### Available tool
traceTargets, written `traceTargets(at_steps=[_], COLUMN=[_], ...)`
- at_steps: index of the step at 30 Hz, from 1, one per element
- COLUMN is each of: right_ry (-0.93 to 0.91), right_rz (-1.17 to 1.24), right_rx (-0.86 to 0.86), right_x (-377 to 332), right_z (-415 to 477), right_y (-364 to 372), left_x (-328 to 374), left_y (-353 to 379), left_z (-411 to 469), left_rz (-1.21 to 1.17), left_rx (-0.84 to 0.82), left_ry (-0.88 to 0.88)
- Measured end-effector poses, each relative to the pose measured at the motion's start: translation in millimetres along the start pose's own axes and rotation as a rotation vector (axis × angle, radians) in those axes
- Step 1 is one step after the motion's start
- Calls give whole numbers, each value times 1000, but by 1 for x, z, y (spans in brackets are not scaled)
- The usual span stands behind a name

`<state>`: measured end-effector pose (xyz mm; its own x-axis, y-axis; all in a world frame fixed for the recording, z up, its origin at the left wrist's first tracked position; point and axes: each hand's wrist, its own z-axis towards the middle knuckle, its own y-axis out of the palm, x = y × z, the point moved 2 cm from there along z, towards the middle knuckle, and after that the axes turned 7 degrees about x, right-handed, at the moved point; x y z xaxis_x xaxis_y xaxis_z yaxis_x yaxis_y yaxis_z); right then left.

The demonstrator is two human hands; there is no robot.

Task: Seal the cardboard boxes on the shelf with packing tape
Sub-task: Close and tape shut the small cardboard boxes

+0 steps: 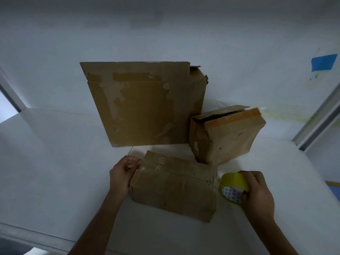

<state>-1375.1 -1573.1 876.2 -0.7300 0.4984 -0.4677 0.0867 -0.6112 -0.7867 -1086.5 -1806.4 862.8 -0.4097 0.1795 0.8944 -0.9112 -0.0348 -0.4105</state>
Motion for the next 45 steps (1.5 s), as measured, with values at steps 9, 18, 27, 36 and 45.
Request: traceTargets(at_steps=[9,18,27,36,45], right_ry=[18,20,15,-9,73], right_rz=[11,22,-15,-14,203], right_rx=[-50,-74,-53,-57,36], right_x=[-9,-7,-7,-6,0], right_z=[-2,-3,-2,0,-3], right_y=[5,12,9,9,11], left_x=[-1,-16,47,141,118], left_y=[2,5,-31,72,108], left_z=[3,7,18,-78,-83], left_rz=[107,602,-39,574,638], left_rx=[-64,-140,61,-983,-895], left_ry=[144,474,165,668,889])
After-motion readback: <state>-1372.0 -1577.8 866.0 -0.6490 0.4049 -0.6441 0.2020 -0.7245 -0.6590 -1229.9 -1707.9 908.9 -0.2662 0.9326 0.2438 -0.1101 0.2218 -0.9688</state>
